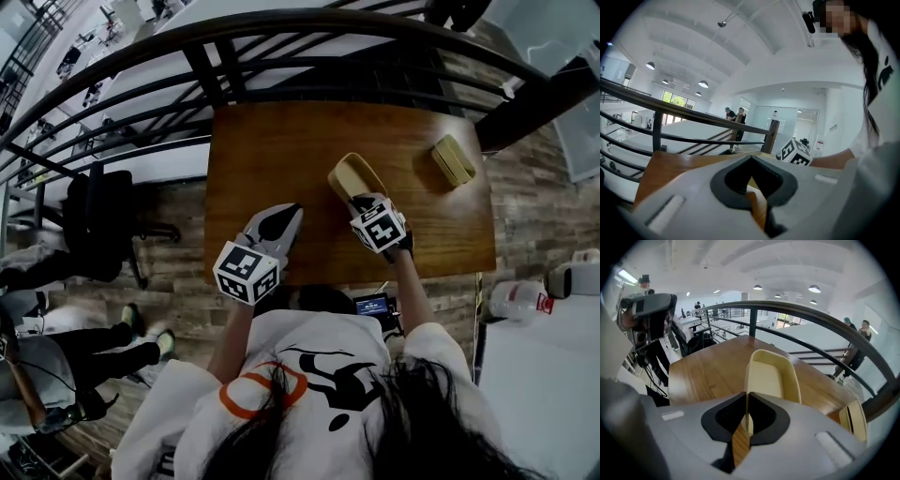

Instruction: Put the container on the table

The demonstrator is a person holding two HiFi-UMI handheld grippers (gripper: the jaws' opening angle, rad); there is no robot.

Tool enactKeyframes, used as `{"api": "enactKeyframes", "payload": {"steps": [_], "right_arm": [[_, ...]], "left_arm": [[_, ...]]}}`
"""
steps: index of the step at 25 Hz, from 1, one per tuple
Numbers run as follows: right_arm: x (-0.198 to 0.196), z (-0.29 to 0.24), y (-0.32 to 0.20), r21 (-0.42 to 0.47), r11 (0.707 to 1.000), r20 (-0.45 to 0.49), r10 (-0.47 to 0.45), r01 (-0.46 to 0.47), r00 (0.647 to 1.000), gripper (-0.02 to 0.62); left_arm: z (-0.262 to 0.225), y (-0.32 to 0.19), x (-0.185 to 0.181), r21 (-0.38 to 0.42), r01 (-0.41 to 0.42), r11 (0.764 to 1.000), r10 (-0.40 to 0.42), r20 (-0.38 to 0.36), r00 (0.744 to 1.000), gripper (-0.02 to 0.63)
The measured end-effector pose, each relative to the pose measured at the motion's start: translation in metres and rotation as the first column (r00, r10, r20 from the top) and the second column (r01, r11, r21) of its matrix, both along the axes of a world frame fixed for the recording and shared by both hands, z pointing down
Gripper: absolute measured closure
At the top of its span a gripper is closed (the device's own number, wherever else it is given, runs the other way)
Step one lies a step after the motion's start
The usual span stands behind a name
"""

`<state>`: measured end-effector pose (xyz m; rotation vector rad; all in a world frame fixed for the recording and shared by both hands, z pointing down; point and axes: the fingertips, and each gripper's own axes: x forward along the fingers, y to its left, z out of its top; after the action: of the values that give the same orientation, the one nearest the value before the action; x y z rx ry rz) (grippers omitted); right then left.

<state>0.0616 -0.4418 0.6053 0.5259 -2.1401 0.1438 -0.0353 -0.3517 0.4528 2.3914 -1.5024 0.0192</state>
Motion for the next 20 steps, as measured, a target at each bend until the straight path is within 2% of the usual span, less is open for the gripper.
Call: {"api": "enactKeyframes", "payload": {"steps": [5,7,15,20], "right_arm": [[0.01,0.033,-0.016,0.04,0.99,-0.158,-0.128,0.136,0.979,0.552],[0.015,0.043,-0.02,0.039,0.985,-0.193,-0.156,0.167,0.969,0.552],[0.007,0.064,-0.042,0.015,0.983,-0.204,-0.177,0.184,0.963,0.552],[0.005,0.071,-0.045,0.037,0.981,-0.211,-0.179,0.191,0.961,0.551]], "left_arm": [[0.003,0.01,0.006,-0.001,0.041,0.999,-0.041,0.018,0.999,0.604],[0.003,0.014,0.009,-0.002,0.048,0.999,-0.048,0.022,0.999,0.604],[0.009,0.017,-0.001,-0.012,0.094,0.995,-0.094,0.037,0.995,0.604],[0.012,0.022,-0.005,-0.019,0.109,0.994,-0.108,0.042,0.993,0.604]]}}
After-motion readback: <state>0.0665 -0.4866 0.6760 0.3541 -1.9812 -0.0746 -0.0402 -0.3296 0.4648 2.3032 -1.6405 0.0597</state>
